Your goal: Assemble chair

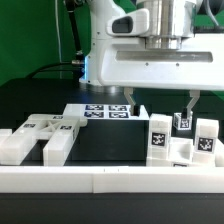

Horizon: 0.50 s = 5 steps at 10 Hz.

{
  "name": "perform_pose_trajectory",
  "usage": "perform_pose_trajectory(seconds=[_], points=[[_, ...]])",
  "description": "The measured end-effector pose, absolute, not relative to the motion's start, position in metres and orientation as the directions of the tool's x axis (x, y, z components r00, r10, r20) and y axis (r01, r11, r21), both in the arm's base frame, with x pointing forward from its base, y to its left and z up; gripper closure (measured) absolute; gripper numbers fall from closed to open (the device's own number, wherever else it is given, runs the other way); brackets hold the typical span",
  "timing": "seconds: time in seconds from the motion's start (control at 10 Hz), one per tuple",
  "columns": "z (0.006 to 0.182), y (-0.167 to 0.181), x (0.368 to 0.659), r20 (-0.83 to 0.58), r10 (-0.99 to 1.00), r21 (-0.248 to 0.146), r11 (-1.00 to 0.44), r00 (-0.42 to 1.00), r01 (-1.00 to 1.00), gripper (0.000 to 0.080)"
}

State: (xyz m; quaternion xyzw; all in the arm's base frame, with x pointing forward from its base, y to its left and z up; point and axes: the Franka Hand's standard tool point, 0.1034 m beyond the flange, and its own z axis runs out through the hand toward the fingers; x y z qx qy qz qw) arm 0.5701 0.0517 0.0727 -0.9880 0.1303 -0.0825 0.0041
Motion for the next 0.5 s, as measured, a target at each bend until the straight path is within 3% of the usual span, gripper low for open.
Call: perform_pose_trajectory(seconds=[0.5], points=[[0.041,0.057,0.561,0.168,-0.236,-0.009,-0.971,0.957,-0.238,0.0151]])
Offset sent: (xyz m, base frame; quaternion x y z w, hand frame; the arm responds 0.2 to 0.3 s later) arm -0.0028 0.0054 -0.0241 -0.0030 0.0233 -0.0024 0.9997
